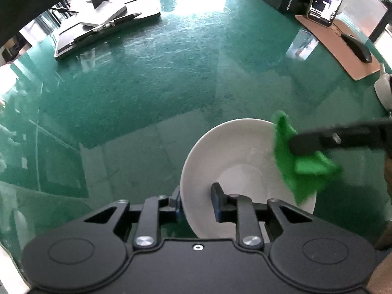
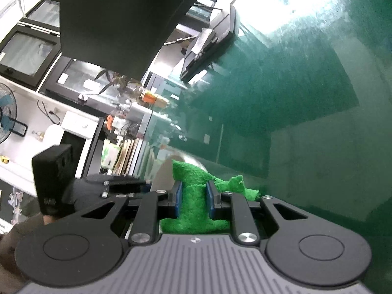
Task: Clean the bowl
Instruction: 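Wipe the cloth over the bowl's rim and inside with the right gripper, then rub the green cloth along the white bowl's rim with the right gripper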
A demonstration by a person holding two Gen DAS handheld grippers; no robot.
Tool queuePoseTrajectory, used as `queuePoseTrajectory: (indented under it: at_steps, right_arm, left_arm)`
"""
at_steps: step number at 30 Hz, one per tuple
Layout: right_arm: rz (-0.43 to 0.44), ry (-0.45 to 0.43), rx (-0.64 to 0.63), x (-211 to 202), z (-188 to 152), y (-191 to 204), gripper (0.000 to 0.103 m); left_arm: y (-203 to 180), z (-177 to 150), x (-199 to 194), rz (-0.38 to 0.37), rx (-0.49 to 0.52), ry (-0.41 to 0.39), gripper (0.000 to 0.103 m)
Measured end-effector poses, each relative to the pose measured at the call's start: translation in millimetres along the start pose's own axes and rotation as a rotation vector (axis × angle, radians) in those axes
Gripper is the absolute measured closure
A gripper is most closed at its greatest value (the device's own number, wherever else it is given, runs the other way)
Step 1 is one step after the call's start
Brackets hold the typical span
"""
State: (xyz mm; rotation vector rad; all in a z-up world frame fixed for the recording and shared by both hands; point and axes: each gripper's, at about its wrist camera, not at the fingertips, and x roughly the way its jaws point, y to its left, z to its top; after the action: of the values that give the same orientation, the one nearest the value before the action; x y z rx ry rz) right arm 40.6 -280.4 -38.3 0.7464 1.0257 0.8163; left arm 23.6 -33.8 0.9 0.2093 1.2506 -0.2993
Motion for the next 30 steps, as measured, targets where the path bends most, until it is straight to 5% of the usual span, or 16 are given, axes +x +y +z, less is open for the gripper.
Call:
queuePoseTrajectory:
  at_steps: [7,18,30]
  right_arm:
    - [0.042,0.014,-0.033,36.7,21.8,5.1,0.083]
    - [-0.012,0.037,-0.039,-8.7,-11.7,3.9,0.083]
    - [-0.011,0.035,-0.113,41.9,19.3,20.8,0.082]
  left_arm:
    - [0.2,1.8,0.1,-0.003,-0.007,0.008,0.079]
    - [-1.6,11.3,4.0,-0.009,0.030,0.001,0.077]
    - [-5.0,8.7,4.1,0.017,0.037,-0.015,0.071]
